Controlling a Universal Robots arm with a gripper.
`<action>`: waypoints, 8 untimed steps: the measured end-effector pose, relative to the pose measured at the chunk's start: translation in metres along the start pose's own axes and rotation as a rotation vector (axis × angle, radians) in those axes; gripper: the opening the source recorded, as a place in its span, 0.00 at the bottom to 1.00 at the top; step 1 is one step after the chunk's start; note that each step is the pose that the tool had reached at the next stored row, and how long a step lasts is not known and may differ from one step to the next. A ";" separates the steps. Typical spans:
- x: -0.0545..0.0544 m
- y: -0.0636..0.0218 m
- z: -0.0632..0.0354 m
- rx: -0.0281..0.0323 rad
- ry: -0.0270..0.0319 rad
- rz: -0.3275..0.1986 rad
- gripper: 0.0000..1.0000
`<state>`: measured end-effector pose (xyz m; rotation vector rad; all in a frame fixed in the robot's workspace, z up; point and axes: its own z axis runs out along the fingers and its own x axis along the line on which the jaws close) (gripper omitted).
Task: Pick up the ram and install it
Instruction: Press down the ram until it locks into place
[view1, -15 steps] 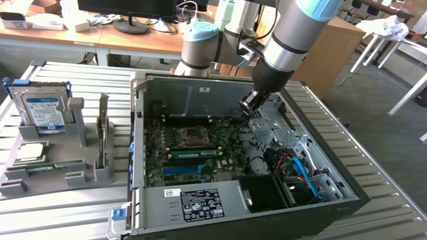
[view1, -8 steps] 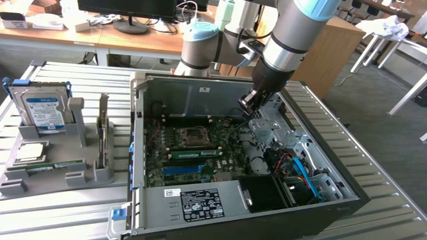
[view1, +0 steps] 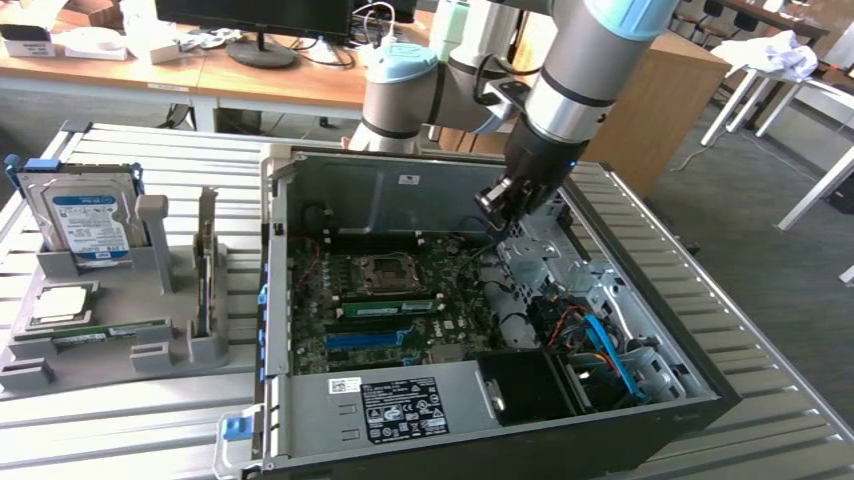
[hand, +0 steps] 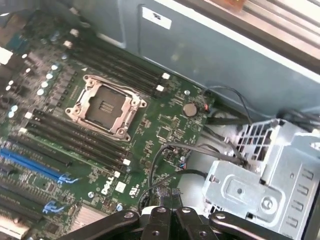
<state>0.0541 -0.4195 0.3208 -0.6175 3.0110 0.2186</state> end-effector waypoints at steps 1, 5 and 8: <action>0.000 0.0000 0.0001 0.0016 -0.0020 0.016 0.10; 0.000 0.0000 0.0003 0.0079 -0.0099 0.080 0.10; 0.000 0.0000 0.0004 0.0128 -0.0157 0.128 0.10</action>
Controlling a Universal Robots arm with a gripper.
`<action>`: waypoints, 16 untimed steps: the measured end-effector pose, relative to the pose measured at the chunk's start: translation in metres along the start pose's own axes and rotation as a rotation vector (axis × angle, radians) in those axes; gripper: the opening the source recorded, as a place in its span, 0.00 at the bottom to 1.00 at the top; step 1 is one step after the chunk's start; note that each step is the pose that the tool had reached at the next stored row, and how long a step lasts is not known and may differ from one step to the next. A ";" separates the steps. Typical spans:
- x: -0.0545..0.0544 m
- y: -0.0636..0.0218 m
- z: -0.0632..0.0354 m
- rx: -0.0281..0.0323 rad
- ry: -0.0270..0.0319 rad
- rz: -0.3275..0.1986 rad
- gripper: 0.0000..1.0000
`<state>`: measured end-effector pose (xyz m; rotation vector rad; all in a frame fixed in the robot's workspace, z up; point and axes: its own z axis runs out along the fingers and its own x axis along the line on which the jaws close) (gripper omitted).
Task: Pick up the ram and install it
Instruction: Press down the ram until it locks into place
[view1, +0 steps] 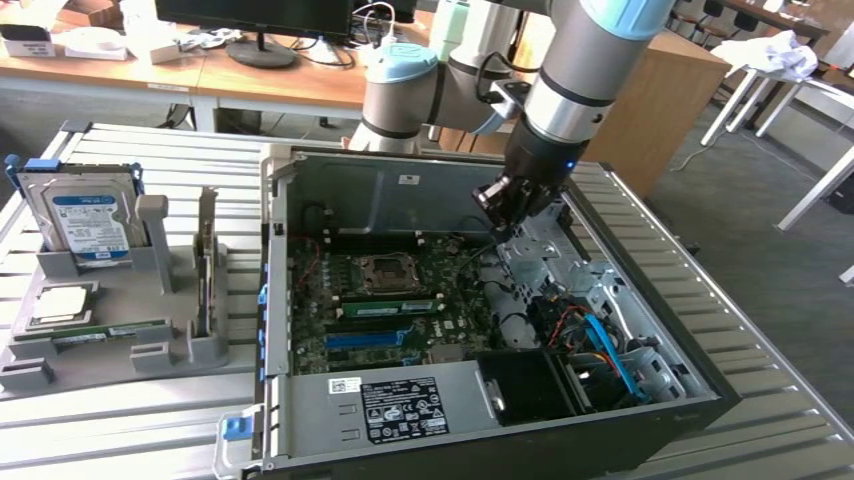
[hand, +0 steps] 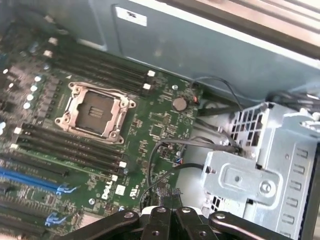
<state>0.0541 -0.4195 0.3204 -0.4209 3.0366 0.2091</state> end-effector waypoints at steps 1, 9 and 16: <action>0.000 0.0000 0.0000 0.0015 -0.0018 0.015 0.10; 0.000 0.0000 0.0005 0.0125 -0.0161 0.130 0.10; 0.000 -0.0001 0.0011 0.0235 -0.0283 0.231 0.10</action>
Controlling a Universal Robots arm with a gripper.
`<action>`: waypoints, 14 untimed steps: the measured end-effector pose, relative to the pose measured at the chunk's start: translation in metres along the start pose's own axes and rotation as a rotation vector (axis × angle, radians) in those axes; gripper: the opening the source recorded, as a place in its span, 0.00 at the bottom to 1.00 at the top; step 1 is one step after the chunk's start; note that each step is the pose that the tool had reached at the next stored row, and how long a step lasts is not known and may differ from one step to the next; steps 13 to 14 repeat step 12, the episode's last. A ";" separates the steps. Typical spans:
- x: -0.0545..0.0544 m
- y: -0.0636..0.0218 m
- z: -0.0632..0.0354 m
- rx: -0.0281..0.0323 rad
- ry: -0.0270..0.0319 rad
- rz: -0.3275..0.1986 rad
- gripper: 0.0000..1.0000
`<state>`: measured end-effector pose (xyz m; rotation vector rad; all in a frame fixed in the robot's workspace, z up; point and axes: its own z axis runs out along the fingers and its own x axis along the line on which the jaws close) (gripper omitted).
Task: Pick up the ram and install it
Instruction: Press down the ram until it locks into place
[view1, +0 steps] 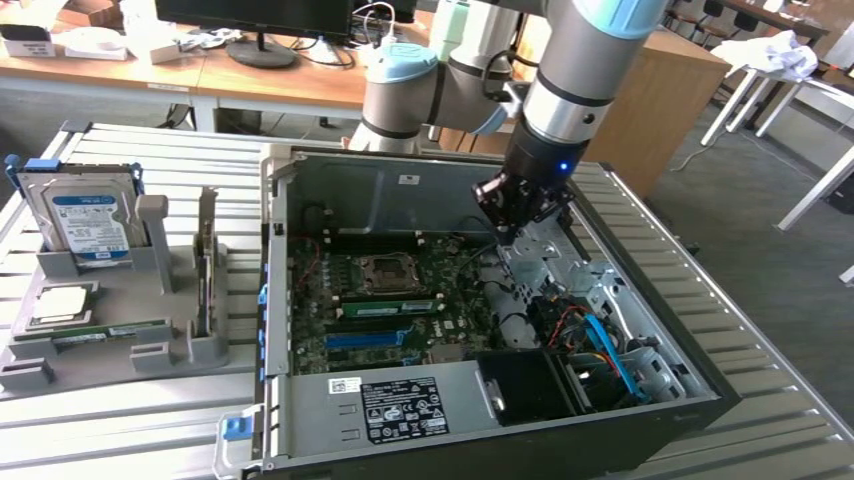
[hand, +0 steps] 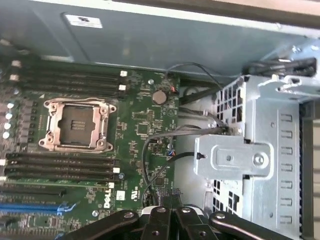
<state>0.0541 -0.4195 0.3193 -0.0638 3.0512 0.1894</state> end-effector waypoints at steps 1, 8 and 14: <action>0.000 0.0000 0.0001 0.0015 -0.0016 0.013 0.10; 0.000 0.0000 0.0002 0.0067 -0.0072 0.058 0.10; 0.000 0.0000 0.0003 0.0067 -0.0072 0.058 0.10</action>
